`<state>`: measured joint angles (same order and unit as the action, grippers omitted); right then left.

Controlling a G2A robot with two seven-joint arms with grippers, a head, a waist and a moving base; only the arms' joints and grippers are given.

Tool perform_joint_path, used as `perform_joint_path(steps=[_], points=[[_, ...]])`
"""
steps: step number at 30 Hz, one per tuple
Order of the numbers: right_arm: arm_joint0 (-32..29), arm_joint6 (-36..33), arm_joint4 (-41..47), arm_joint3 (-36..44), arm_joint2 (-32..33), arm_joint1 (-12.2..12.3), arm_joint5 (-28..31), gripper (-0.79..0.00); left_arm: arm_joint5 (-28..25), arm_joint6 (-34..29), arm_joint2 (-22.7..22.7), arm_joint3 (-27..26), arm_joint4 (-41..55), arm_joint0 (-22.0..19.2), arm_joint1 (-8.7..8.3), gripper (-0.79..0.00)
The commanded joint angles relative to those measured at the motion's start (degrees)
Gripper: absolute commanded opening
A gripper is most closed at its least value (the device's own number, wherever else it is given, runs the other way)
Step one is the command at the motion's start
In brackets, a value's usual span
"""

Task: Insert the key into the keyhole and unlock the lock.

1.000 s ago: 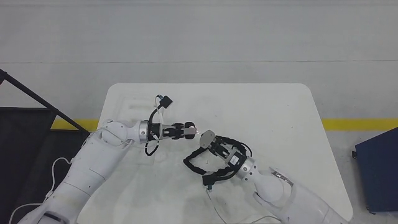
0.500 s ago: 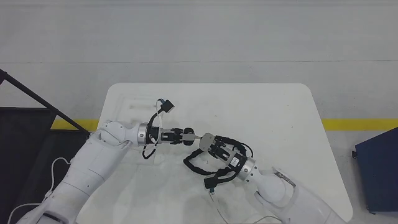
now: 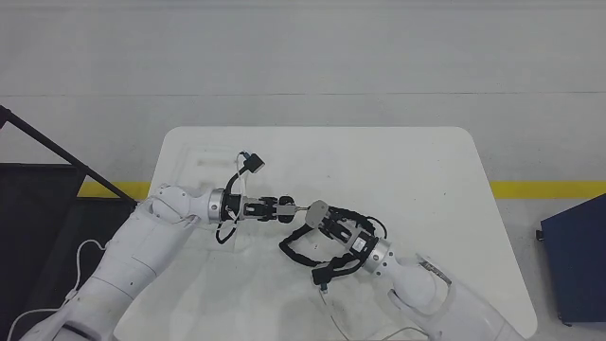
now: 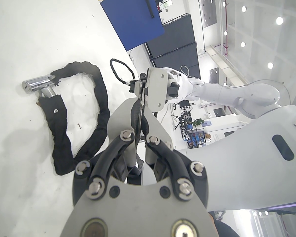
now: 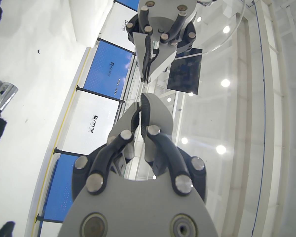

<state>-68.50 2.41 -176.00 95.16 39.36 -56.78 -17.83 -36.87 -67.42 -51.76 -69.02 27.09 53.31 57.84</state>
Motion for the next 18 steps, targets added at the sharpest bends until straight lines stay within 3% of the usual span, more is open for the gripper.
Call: perform_joint_path(steps=[1,2,4,5,7,13,18], points=[[0.0,0.2,0.0,0.0,0.1,-0.1,0.0,-0.785,-0.1,0.1,0.3,0.0,0.1,-0.1,-0.11,-0.785],[0.0,0.3,0.0,-0.1,0.2,-0.1,0.1,-0.785,-0.2,0.2,0.5,0.0,0.3,-0.1,-0.15,-0.785],[0.0,0.4,0.0,-0.1,0.3,-0.2,0.1,-0.69,-0.3,0.3,0.7,0.0,0.4,-0.2,-0.25,-0.785],[0.0,0.4,0.0,-0.2,0.3,-0.2,0.2,-0.517,-0.4,0.4,0.8,0.1,0.4,-0.3,-0.3,-0.785],[-0.1,0.5,0.0,-0.3,0.4,-0.2,0.5,0.0,-0.6,0.6,1.0,0.4,0.4,-0.4,-0.42,-0.785],[-3.2,-2.0,2.6,-0.2,4.2,0.3,-0.6,0.0,-2.4,2.4,0.0,1.6,-2.4,-0.1,-1.37,-0.785],[-7.9,4.3,27.6,3.9,9.1,0.8,-3.3,0.0,-5.3,5.4,-2.3,1.0,-8.9,2.3,-3.2,-0.785]])
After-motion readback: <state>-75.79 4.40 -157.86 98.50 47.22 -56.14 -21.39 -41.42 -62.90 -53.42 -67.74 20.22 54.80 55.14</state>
